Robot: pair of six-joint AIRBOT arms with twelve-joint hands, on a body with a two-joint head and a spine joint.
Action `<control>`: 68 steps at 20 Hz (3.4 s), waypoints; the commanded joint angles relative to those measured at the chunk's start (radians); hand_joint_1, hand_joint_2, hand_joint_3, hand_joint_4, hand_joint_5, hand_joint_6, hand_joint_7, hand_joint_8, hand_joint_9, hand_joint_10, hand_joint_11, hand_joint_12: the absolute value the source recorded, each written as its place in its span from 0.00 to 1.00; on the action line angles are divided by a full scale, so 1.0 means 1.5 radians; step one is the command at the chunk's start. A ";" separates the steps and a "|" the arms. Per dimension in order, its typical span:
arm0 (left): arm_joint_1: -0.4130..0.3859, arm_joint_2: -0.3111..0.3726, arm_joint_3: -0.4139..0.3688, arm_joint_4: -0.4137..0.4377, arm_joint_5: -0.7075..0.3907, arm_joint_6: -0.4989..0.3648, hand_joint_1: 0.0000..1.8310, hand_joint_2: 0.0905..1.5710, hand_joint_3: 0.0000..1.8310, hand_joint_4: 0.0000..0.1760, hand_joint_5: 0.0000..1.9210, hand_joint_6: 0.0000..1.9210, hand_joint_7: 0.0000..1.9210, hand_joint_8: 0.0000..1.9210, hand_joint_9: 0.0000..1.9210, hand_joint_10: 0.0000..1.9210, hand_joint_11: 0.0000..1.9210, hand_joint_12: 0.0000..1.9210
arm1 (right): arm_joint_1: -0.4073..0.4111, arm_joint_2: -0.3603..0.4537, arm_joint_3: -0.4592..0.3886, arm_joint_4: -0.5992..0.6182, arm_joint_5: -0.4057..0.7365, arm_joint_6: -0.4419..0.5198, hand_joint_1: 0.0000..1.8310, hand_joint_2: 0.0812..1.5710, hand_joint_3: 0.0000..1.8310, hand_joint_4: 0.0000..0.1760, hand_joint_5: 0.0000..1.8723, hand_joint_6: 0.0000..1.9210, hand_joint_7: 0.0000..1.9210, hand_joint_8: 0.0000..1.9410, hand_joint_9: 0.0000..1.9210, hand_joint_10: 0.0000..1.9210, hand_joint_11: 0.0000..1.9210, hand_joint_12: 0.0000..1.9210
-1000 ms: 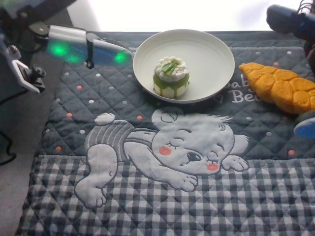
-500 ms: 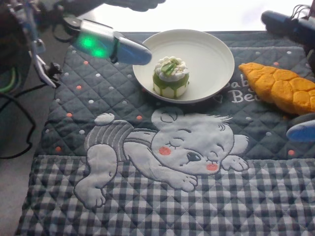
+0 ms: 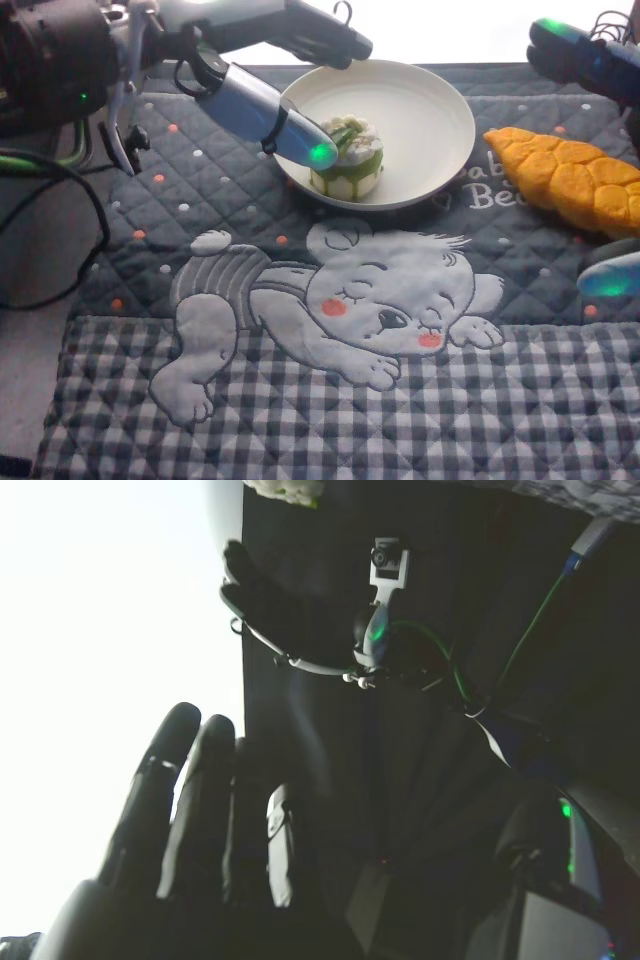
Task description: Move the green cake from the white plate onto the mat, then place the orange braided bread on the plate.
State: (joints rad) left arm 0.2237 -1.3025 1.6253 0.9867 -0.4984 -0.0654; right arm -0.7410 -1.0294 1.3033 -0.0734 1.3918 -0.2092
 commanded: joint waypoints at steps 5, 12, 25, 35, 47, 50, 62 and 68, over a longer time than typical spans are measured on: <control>-0.022 -0.008 0.001 0.033 -0.002 -0.016 0.42 0.41 0.00 0.00 0.24 0.00 0.29 0.00 0.30 0.00 0.15 0.32 | 0.003 0.000 0.003 0.024 0.079 0.004 0.36 0.39 0.00 1.00 0.00 0.00 0.12 0.00 0.15 0.00 0.00 0.44; -0.024 -0.050 0.032 0.092 0.043 -0.019 0.36 0.38 0.00 0.45 0.24 0.00 0.27 0.00 0.26 0.00 0.11 0.31 | 0.003 -0.003 0.003 0.020 0.079 0.004 0.34 0.43 0.00 0.98 0.02 0.00 0.16 0.00 0.20 0.00 0.02 0.53; -0.004 -0.089 0.065 0.126 0.102 -0.019 0.35 0.38 0.00 0.20 0.28 0.00 0.29 0.00 0.27 0.00 0.07 0.41 | 0.003 -0.012 0.002 0.016 0.079 0.004 0.32 0.44 0.00 1.00 0.00 0.00 0.13 0.00 0.16 0.00 0.00 0.45; 0.002 -0.100 0.071 0.134 0.116 -0.019 0.37 0.37 0.00 0.43 0.27 0.00 0.27 0.00 0.23 0.00 0.00 0.47 | 0.003 -0.017 0.002 0.016 0.079 0.004 0.39 0.39 0.00 1.00 0.03 0.00 0.18 0.00 0.19 0.00 0.01 0.50; 0.011 -0.113 0.075 0.118 0.100 -0.019 0.39 0.40 0.01 0.39 0.31 0.00 0.31 0.00 0.28 0.00 0.04 0.47 | 0.003 -0.019 0.001 0.016 0.079 0.004 0.39 0.40 0.00 1.00 0.04 0.00 0.16 0.00 0.19 0.00 0.02 0.53; 0.012 -0.116 0.075 0.113 0.097 -0.019 0.38 0.43 0.00 0.63 0.31 0.00 0.33 0.00 0.29 0.00 0.02 0.53 | 0.003 -0.021 0.000 0.016 0.079 0.004 0.41 0.39 0.00 1.00 0.04 0.00 0.17 0.00 0.19 0.00 0.02 0.52; 0.021 -0.125 0.094 0.060 0.075 -0.019 0.67 0.69 0.00 0.00 0.51 0.46 0.53 0.53 0.61 0.04 0.37 0.53 | 0.003 -0.023 -0.001 0.016 0.079 0.004 0.35 0.44 0.00 0.89 0.01 0.00 0.22 0.00 0.23 0.00 0.09 0.50; 0.006 -0.109 0.104 -0.006 0.031 -0.020 0.66 0.73 0.00 0.00 0.44 0.59 0.47 0.59 0.39 0.50 0.25 0.66 | 0.003 -0.023 -0.001 0.016 0.079 0.004 0.31 0.45 0.00 0.54 0.01 0.00 0.20 0.00 0.24 0.00 0.10 0.51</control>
State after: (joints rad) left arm 0.2501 -1.4727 1.7786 1.0164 -0.3817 -0.0937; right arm -0.7410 -1.0683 1.3025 -0.0788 1.3926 -0.2096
